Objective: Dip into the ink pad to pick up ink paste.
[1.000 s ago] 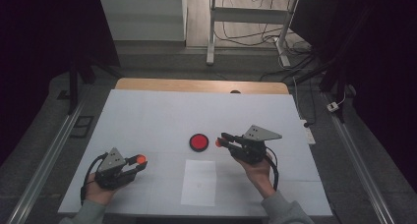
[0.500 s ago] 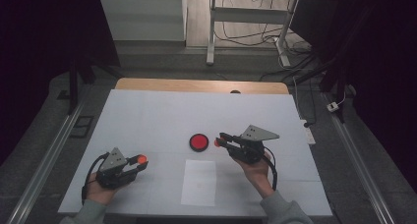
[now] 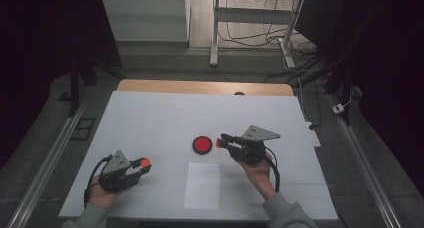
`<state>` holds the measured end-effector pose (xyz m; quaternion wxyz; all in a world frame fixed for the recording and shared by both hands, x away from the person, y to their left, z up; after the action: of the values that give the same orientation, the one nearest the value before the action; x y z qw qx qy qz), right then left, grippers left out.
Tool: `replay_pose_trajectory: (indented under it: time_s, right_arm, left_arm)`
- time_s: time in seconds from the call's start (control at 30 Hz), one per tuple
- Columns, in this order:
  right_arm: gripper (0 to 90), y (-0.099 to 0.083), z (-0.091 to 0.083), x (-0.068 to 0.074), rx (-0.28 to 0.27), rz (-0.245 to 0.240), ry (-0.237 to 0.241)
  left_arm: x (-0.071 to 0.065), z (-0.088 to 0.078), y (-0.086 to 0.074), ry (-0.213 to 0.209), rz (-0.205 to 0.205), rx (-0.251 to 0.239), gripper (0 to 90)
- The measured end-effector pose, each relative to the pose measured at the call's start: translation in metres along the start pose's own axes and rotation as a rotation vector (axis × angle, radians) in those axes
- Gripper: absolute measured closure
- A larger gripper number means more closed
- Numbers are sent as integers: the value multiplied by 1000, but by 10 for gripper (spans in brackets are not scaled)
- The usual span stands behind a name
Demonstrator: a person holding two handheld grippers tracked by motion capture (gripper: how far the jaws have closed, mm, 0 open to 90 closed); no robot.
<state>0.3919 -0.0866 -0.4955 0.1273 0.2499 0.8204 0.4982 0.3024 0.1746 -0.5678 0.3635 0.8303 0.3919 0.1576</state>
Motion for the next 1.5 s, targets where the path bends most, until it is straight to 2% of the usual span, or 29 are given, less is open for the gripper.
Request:
replay_pose_trajectory:
  time_s: [0.67,1.07,1.5]
  right_arm:
    - [729,5,28,-4,24,2,12]
    - [729,1,59,-6,81,-14,14]
    - [729,-8,76,-10,138,-28,-6]
  left_arm:
    - [0,1,0,-5,2,3,650]
    - [-1,1,0,-9,5,6,650]
    - [-3,2,-1,-11,11,12,650]
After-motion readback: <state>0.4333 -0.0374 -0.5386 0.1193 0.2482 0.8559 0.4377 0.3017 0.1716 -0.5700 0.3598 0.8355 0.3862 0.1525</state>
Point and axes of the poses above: each handheld gripper's, and its own axes: z roughly forward along the jaws, y roughly out of its top, x roughly to its left, the point moved 10 cm from there along z, roughly forward along the jaws, and after that the axes turned 8 degrees about x, right-handed, at the moved point
